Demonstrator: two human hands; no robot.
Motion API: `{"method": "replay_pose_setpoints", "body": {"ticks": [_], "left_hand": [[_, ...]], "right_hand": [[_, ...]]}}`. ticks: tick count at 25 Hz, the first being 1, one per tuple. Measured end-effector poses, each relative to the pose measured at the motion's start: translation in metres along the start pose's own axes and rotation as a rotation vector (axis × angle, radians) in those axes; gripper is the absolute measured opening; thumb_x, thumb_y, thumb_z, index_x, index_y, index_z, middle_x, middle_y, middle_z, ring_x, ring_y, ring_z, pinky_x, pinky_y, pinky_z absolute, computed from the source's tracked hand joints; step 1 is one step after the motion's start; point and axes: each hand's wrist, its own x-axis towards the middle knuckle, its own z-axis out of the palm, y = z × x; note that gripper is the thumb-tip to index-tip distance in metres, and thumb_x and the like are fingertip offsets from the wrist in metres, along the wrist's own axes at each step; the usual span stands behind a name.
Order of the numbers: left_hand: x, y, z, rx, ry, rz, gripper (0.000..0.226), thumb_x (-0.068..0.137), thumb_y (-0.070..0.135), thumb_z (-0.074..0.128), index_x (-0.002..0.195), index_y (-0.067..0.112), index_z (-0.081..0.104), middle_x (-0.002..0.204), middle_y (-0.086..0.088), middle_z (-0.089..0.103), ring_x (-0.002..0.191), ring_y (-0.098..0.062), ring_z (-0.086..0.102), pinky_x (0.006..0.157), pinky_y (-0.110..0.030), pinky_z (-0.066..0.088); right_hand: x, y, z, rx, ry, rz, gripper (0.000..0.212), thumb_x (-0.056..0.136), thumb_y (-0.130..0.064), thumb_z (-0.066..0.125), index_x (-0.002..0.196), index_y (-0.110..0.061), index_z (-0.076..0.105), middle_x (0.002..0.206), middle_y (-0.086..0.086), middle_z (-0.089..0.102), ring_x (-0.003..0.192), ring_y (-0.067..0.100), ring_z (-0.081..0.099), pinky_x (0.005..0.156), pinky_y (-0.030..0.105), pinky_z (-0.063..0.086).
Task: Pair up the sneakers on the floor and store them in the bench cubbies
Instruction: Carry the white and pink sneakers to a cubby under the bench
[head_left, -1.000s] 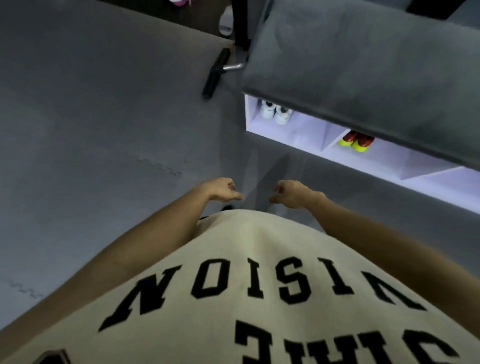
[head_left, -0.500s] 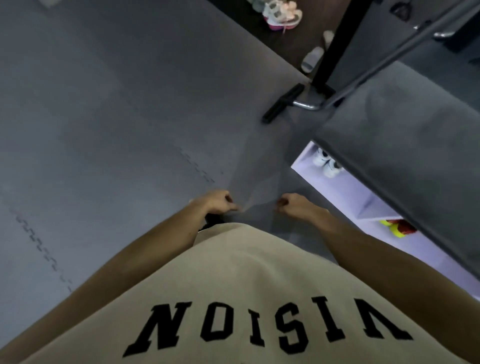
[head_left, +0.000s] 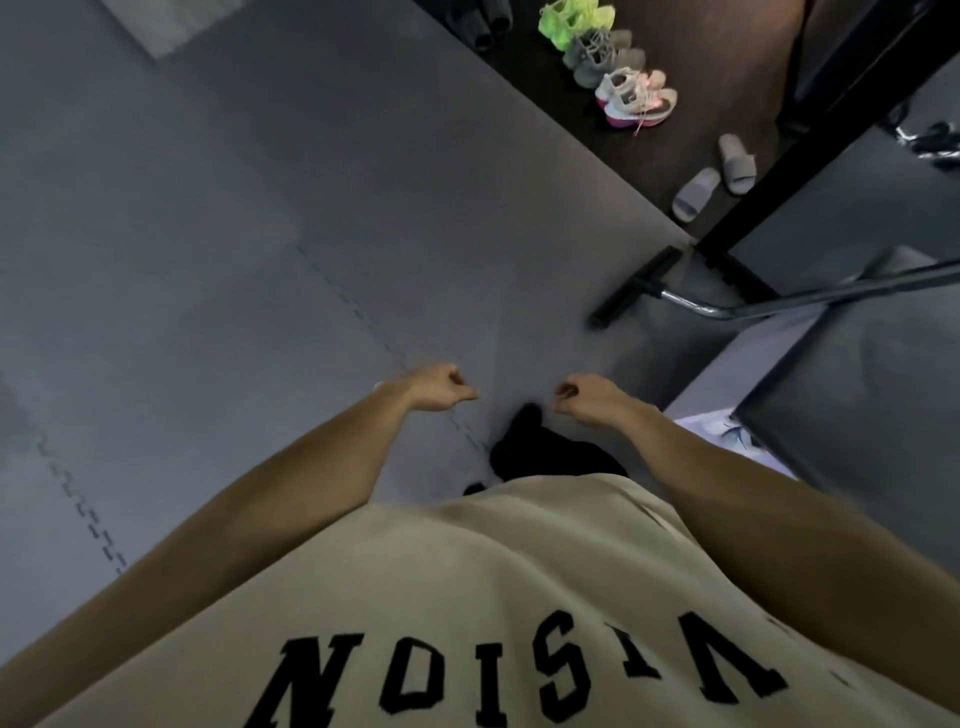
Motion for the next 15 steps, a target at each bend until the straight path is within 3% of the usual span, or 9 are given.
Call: {"method": "replay_pose_setpoints", "body": {"ticks": [6,15], "left_hand": [[0.097,0.004,-0.123,0.029,0.001,-0.038,0.053,0.089,0.055,0.057,0.125,0.016,0.058,0.128,-0.001,0.059,0.115,-0.024,0.056,0.1,-0.04,0.044],[0.224,0.045,-0.315,0.015,0.018,-0.015,0.046,0.09,0.05,0.059,0.122,0.017,0.057,0.127,0.0,0.058,0.115,-0.022,0.055,0.096,-0.033,0.042]], "right_hand": [[0.121,-0.062,-0.084,-0.051,-0.032,-0.01,0.034,0.089,-0.036,0.063,0.113,-0.013,0.065,0.121,0.008,0.064,0.114,0.027,0.058,0.092,0.032,0.045],[0.258,-0.16,-0.244,0.003,-0.039,-0.009,0.038,0.093,-0.035,0.06,0.118,-0.006,0.06,0.124,0.013,0.061,0.116,0.03,0.055,0.093,0.034,0.042]]}}
